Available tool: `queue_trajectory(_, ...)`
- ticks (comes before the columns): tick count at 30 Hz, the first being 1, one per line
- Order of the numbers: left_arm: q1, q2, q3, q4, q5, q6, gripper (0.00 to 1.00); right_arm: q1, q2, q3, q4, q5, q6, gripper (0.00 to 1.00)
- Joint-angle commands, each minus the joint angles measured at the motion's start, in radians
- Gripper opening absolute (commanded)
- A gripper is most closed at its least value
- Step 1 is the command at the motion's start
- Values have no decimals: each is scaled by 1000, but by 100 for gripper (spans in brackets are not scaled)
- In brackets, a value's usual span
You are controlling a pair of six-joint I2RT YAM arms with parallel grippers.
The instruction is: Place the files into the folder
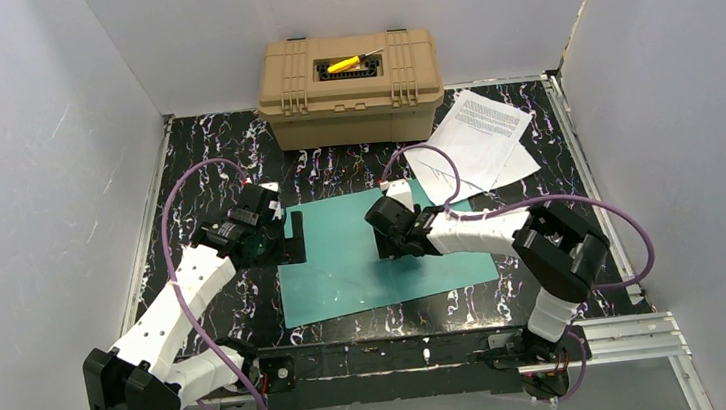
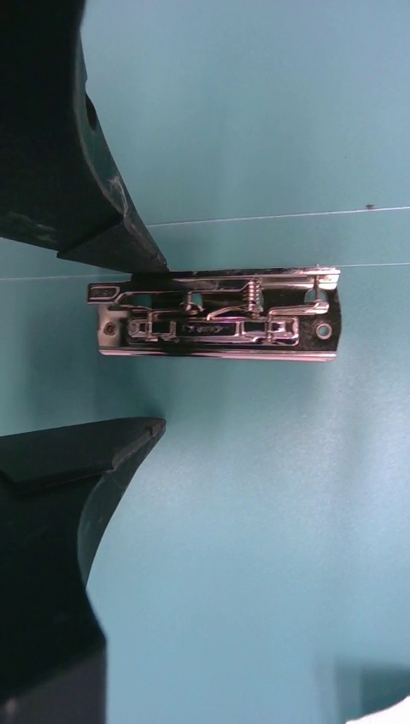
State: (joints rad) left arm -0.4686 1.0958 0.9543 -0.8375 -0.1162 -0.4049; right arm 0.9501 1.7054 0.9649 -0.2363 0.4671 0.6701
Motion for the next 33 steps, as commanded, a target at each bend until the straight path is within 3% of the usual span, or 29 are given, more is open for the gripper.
queue_trajectory(1, -1, -25, -11, -17, -11, -7, 91, -2, -96, 60, -146, 21, -35, 72)
queue_trajectory(10, -1, -25, -9, -14, 4, -5, 92, -29, -296, 89, -268, 190, -111, 86)
queue_trajectory(16, -1, -25, -9, -11, 12, -3, 92, -160, -395, 63, -257, 229, -173, 98)
queue_trajectory(23, -1, -22, -9, -11, 16, -3, 92, -390, -394, 48, -184, 115, -205, 99)
queue_trajectory(33, -2, -30, -11, -10, 20, 0, 92, -657, -201, 84, -63, -69, -177, 99)
